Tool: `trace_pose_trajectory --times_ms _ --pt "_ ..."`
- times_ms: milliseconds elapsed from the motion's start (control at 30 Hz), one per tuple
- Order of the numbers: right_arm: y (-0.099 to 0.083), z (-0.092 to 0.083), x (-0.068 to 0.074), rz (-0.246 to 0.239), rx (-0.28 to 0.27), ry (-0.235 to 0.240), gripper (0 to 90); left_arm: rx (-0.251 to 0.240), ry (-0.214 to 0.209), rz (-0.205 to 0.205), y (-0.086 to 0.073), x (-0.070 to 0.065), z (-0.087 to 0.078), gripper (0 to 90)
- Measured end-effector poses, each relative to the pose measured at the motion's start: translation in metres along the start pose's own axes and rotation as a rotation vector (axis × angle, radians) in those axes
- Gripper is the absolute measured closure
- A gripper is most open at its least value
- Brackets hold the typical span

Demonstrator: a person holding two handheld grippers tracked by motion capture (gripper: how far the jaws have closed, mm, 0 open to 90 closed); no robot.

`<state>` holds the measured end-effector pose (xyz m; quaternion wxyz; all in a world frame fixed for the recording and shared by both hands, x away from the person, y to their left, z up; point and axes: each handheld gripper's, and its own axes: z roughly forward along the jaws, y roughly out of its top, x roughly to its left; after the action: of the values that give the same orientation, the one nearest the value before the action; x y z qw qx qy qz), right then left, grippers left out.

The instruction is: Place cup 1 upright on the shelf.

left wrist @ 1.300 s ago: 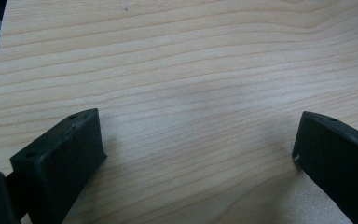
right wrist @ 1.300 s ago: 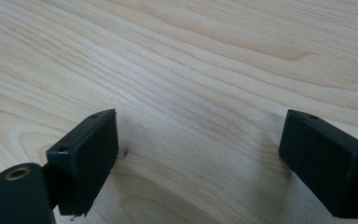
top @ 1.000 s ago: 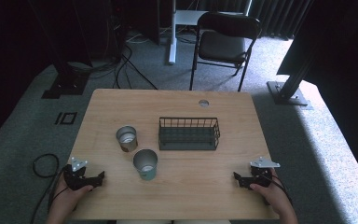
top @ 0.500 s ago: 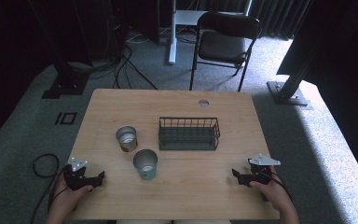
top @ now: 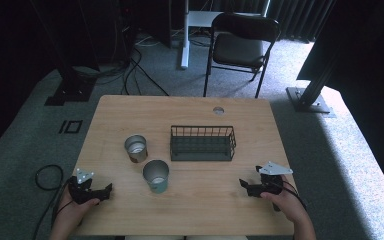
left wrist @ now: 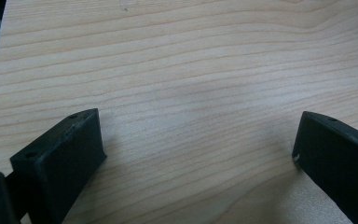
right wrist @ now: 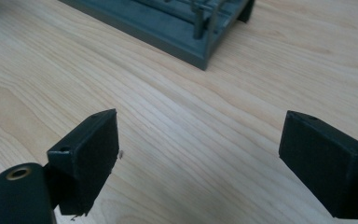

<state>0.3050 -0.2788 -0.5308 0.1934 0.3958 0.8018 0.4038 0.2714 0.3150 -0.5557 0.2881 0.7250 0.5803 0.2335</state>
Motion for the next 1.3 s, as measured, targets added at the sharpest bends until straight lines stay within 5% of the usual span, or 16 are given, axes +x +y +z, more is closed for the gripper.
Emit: trace_pose_trajectory --times_ms 1300 --pt "0.043 0.046 0.068 -0.133 -0.046 0.253 11.8 0.000 0.000 0.001 0.000 0.000 0.000 2.4"
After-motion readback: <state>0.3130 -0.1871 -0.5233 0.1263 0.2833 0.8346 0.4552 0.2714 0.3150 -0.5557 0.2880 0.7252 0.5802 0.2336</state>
